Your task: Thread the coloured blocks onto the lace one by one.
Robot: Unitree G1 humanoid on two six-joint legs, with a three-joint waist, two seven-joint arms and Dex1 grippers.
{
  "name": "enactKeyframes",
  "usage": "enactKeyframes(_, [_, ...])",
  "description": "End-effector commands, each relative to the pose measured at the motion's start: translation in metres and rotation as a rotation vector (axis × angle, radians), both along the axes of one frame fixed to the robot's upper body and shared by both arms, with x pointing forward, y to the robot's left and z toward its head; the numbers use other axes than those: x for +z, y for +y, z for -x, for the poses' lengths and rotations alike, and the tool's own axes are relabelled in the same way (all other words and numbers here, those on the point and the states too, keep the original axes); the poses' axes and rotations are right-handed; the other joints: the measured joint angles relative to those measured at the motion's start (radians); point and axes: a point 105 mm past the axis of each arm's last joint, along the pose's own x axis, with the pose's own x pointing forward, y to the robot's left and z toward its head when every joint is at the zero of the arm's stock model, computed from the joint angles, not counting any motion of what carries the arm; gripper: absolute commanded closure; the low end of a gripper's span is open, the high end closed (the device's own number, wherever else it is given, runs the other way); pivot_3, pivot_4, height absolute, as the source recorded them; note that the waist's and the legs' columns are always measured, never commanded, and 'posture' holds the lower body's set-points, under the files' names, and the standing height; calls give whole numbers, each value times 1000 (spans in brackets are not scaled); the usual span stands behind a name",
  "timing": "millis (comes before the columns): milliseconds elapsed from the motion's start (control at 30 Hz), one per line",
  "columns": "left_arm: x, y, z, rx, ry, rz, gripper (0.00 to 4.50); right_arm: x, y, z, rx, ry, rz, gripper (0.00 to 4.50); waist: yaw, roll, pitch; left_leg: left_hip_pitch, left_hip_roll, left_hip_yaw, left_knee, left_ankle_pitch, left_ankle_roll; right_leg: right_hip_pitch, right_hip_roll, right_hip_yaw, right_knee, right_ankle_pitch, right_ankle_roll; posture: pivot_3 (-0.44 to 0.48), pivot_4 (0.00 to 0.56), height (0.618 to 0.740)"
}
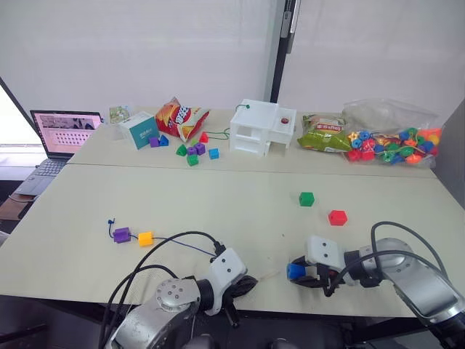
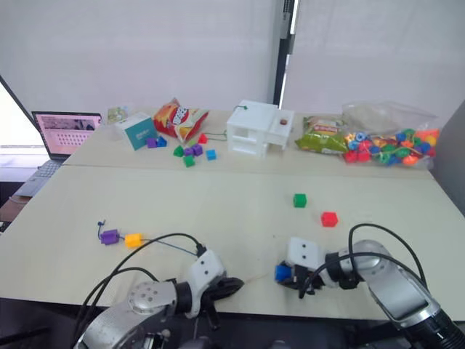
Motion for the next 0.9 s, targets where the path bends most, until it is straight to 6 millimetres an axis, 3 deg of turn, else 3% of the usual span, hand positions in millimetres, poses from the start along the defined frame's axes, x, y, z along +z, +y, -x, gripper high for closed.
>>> enactKeyframes(33, [14,-6,1,-39,-28,33,4445,-4,4,3,24,11,4,3201,-1,0,0,0,0,0,0,0,0,0,0,0,0,0,0,0,150,740])
enactKeyframes(233, [16,-9,-1,-48,-36,44,4445,-7,5,4,36,13,11,3201,-9,0,0,0,0,0,0,0,0,0,0,0,1,0,0,0,150,740])
enactKeyframes(533, [-14,22,-12,-21,-48,-133,4445,-11,10,8,60,31,16,3201,-17,0,0,2,0,-1,-1,0,0,1,0,0,0,0,0,0,150,740])
enactKeyframes(733, [-8,32,-25,-37,-108,-147,4445,-13,17,7,58,35,6,3201,-20,0,-1,2,2,-1,-1,0,-1,1,1,0,1,0,-2,0,150,740])
enactKeyframes(900, [0,36,-36,-56,-149,-156,2992,-16,21,4,47,32,0,3201,-22,-1,-1,3,4,0,-1,0,-1,1,1,0,1,0,-3,0,150,740])
